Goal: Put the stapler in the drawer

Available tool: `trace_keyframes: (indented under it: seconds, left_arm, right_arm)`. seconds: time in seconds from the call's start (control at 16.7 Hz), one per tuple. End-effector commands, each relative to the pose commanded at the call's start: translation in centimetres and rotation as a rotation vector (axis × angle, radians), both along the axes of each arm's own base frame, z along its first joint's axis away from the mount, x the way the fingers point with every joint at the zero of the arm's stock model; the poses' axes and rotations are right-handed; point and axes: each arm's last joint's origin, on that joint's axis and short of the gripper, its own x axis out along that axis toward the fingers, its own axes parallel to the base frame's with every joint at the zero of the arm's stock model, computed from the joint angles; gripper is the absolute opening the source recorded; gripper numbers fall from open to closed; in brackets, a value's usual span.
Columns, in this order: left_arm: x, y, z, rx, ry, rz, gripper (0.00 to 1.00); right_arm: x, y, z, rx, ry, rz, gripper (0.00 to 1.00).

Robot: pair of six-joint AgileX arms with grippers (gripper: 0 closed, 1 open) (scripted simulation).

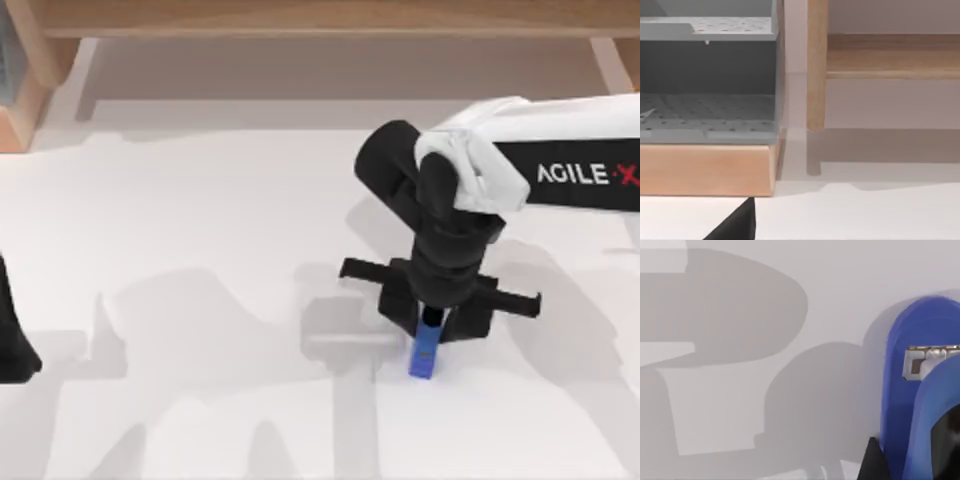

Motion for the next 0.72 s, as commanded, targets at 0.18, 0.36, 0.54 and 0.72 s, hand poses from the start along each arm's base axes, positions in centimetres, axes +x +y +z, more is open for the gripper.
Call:
trace_keyframes:
  seconds: [0.18, 0.36, 0.54, 0.72]
  left_arm:
    - [0.0, 0.0, 0.0, 0.000, 0.000, 0.000, 1.00]
    - [0.0, 0.0, 0.0, 0.000, 0.000, 0.000, 1.00]
    - [0.0, 0.0, 0.0, 0.000, 0.000, 0.000, 1.00]
    - [0.0, 0.0, 0.0, 0.000, 0.000, 0.000, 1.00]
  right_arm:
    - [0.0, -0.1, 0.1, -0.002, -0.002, 0.000, 0.00]
    - [0.1, 0.0, 1.1, -0.001, -0.002, -0.001, 0.00]
    - [0.0, -0.1, 2.4, -0.008, 0.008, -0.001, 0.00]
    - [0.0, -0.1, 3.1, -0.002, -0.002, 0.000, 0.00]
